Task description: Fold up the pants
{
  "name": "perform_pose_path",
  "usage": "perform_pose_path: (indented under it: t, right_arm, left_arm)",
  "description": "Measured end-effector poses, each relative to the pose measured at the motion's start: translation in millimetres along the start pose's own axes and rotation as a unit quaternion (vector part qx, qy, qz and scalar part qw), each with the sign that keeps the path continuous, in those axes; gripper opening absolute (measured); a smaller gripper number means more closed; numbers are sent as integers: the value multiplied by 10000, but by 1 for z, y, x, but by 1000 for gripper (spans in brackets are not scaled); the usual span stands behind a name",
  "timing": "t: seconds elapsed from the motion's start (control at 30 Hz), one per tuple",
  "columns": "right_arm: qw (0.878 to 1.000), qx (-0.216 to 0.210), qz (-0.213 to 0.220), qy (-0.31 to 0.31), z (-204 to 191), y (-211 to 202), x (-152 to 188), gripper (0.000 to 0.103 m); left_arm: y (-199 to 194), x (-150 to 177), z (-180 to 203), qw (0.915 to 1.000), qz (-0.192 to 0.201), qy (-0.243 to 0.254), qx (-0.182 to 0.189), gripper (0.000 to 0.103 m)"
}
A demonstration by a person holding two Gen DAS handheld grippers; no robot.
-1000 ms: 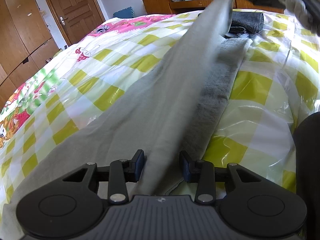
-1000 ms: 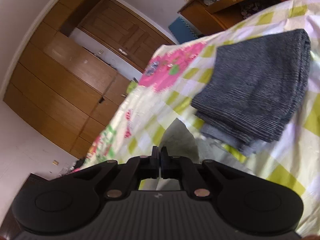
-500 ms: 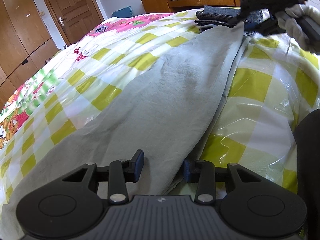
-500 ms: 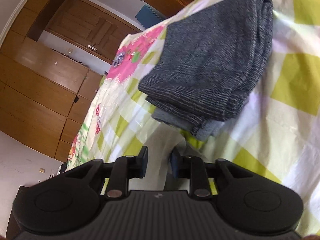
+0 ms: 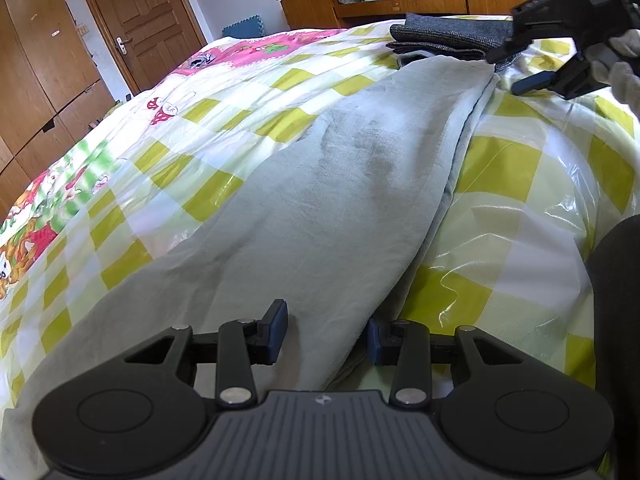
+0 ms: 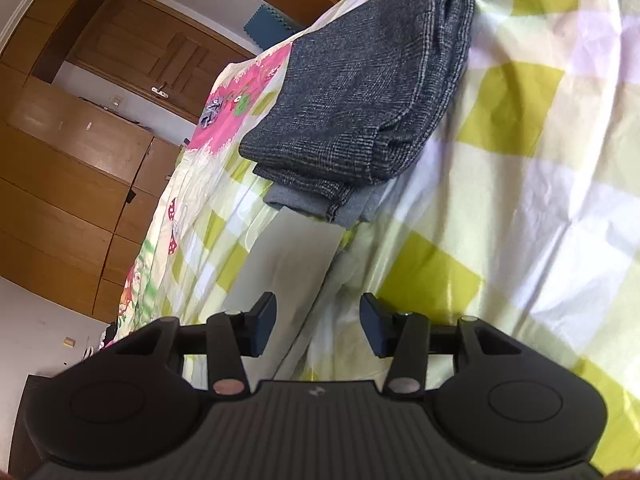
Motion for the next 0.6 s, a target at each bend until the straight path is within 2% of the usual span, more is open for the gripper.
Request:
perform_pose_path:
  t: [0.1, 0.13, 0.17, 0.2, 0.23, 0.3, 0.37, 0.43, 0.5, 0.6]
  right_arm:
    - [9999, -83, -126, 37, -10, 21, 0, 47]
    - [9999, -42, -115, -18, -12, 28, 0, 42]
    - [9999, 65, -46, -104, -13, 34, 0, 23]
    - [9998, 151, -39, -125, -13, 39, -1, 12]
    - [9999, 141, -91, -23, -13, 41, -2, 4]
    - [9990, -387, -52, 220, -25, 27, -7, 4]
    - [9964, -834, 154, 5, -49, -5, -12, 4]
    - [9926, -1091, 422, -339, -66, -38, -14, 4]
    - [9931, -980, 541, -361, -58, -51, -16, 4]
    - [9996, -143, 216, -85, -8, -23, -13, 4]
  left_arm:
    - [0, 0, 0, 10000, -6, -22, -7, 53]
    - [1, 0, 0, 10000, -4, -38, -8, 53]
    - [1, 0, 0, 10000, -5, -63, -6, 53]
    - [1, 0, -1, 10000, -14, -89, 0, 53]
    - [2, 0, -2, 9999, -28, -115, 6, 53]
    - [1, -1, -3, 9999, -70, -143, 4, 53]
    - [-5, -4, -4, 9999, -24, -139, -40, 53]
    - [-15, -10, 1, 9998, 139, -158, -7, 53]
    - [-20, -12, 9, 9996, 212, -174, 67, 56]
    - [-9, -3, 22, 9999, 23, -106, 84, 58]
Point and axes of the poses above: each gripper's, at about its wrist camera, not at the fingertips, and y roughly the way its jaws point, z to its right, x to its underside, the point moved 10 cm from there along y, roughly the way its jaws point, and after that the axes turned 6 degrees about y, right-handed, at the moved point
